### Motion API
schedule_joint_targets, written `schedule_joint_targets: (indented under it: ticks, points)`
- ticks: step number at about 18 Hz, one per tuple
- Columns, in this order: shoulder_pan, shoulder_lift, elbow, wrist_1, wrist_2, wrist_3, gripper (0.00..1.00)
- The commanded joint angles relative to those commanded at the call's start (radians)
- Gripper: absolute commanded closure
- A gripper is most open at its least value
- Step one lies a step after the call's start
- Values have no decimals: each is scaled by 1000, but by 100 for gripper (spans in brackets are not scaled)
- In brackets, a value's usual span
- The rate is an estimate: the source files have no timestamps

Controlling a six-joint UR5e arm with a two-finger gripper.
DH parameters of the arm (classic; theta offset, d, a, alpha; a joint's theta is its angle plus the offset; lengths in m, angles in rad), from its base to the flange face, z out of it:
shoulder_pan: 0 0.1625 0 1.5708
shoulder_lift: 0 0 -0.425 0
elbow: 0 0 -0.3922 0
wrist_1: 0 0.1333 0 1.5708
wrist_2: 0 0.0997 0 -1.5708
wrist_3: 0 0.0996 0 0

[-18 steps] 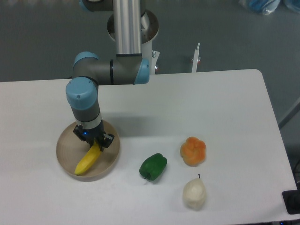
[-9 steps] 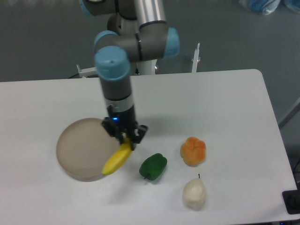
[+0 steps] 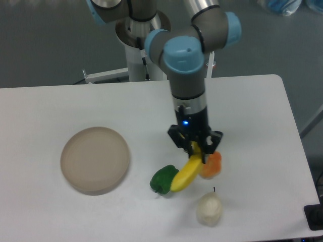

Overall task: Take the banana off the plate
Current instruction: 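Carry the held banana past the orange fruit toward the pear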

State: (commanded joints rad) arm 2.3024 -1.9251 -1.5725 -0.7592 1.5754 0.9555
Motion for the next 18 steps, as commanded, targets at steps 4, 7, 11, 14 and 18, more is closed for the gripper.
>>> schedule_joint_targets:
  ticks: [4,7,11,14,18]
  points:
    - [18,-32,45,-42,2,51,66]
    - [22,-55,68,-42,8,54,66]
    - [38,-60,83,-43,17,62,66]
    - [40,-63,86,-43,17,65,66]
    - [38,-69,86,-42,17,65,66]
